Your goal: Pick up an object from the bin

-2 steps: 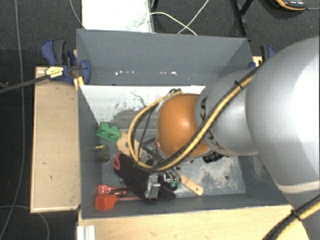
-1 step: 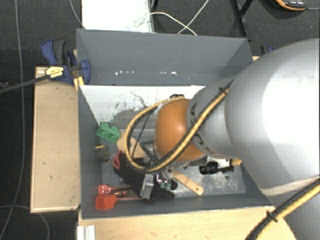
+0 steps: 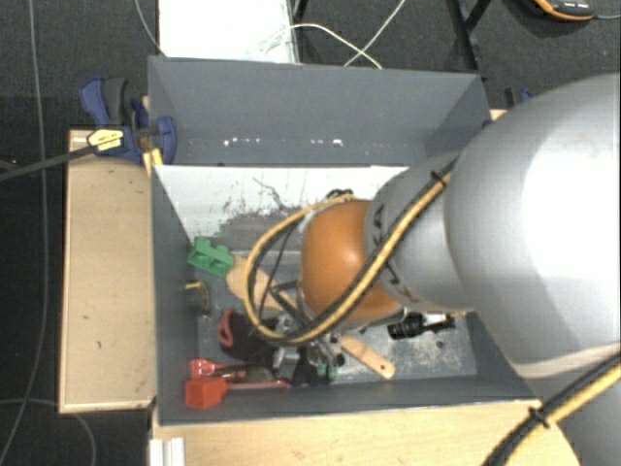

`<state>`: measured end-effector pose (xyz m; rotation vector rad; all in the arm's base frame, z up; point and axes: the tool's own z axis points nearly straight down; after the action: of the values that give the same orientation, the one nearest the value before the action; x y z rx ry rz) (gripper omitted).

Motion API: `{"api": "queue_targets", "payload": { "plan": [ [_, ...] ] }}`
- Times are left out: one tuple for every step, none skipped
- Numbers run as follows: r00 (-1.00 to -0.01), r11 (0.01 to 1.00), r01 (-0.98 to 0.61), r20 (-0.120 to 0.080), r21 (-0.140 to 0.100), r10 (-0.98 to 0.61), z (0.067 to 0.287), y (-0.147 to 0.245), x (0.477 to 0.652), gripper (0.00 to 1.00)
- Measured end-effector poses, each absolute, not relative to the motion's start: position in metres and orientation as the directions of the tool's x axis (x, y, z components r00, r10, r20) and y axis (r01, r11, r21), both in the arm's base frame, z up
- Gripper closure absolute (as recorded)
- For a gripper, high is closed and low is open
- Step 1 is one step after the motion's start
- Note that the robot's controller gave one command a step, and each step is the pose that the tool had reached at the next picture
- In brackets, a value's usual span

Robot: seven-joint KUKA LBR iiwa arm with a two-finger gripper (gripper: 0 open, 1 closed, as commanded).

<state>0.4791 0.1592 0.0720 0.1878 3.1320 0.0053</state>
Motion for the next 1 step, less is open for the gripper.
{"api": "queue_targets", "payload": {
  "plan": [
    [-0.993, 0.993, 0.120, -0.004, 0.004, 0.120, 0.0724, 0.1591, 0.4790, 1.00]
  ]
}}
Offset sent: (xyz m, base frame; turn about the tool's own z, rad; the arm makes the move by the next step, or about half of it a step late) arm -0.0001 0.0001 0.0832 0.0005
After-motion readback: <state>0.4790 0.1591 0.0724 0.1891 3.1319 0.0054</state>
